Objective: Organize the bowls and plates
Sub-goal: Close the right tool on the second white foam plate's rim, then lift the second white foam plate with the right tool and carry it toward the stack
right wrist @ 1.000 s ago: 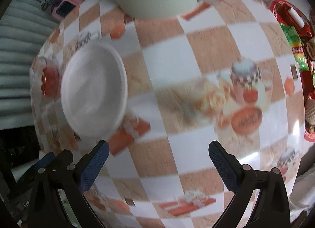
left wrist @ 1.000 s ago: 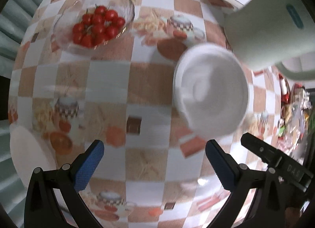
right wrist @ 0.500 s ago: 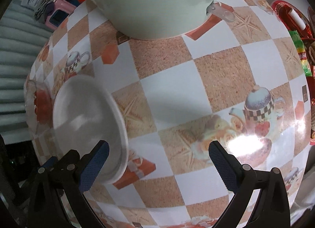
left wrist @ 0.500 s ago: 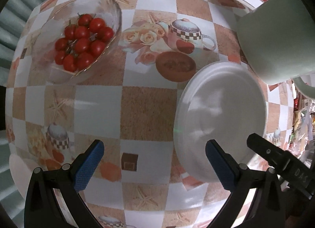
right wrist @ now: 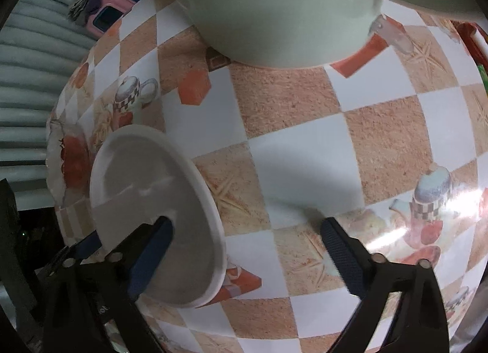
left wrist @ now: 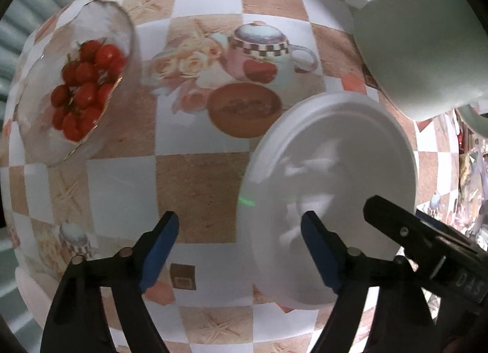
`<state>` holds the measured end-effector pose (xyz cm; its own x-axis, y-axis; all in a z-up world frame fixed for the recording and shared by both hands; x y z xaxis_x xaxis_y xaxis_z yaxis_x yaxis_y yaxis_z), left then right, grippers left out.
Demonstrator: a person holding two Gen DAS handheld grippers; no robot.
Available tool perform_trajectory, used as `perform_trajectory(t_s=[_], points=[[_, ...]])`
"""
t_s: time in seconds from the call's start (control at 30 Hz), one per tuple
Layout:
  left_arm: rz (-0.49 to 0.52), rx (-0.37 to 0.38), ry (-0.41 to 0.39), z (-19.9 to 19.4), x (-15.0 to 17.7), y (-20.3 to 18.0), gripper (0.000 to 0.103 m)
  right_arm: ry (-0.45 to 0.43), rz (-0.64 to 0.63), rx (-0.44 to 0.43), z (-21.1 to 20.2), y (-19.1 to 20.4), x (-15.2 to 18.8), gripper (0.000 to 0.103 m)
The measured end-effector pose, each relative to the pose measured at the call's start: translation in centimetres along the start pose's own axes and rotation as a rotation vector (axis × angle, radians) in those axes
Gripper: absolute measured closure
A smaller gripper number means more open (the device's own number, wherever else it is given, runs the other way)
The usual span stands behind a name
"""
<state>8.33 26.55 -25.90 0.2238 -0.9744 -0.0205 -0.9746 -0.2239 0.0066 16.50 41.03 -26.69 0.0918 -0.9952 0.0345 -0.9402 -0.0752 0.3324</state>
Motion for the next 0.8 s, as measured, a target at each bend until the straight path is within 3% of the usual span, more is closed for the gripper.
perform_trajectory(t_s=[0.1, 0.17, 0.23, 0.3, 0.4, 0.8], points=[[0.022, -0.005, 0.000, 0.6, -0.8, -1.3, 0.027, -0.015, -0.004, 0.002, -0.3, 0.2, -0.9, 0.028], [0.044, -0.006, -0.011, 0.9, -1.3, -2.3, 0.029, -0.011, -0.014, -0.015, -0.7, -0.5, -1.1, 0.049], [0.050, 0.005, -0.016, 0.8, -1.8, -3.0, 0.036, -0.004, -0.012, -0.039, -0.6, -0.3, -1.4, 0.055], [0.051, 0.038, -0.010, 0.7, -2.0, -3.9, 0.047, 0.009, -0.013, -0.065, -0.5, 0.0, -1.4, 0.068], [0.068, 0.074, 0.009, 0.9, -2.0, -5.4, 0.060, 0.021, -0.019, -0.085, -0.1, 0.8, -1.2, 0.069], [0.093, 0.058, 0.010, 0.8, 1.6, -7.7, 0.060, 0.029, -0.068, -0.029, -0.5, 0.2, 1.8, 0.069]])
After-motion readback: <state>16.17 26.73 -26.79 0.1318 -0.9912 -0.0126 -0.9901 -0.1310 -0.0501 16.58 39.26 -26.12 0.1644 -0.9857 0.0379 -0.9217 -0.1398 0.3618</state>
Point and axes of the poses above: each gripper's, at about its wrist camera, not at the fingertips, and z roughly the way its jaws point, y to its left, x to its underside, the point moved 8 cm from there along z, roughly the way its jaws point
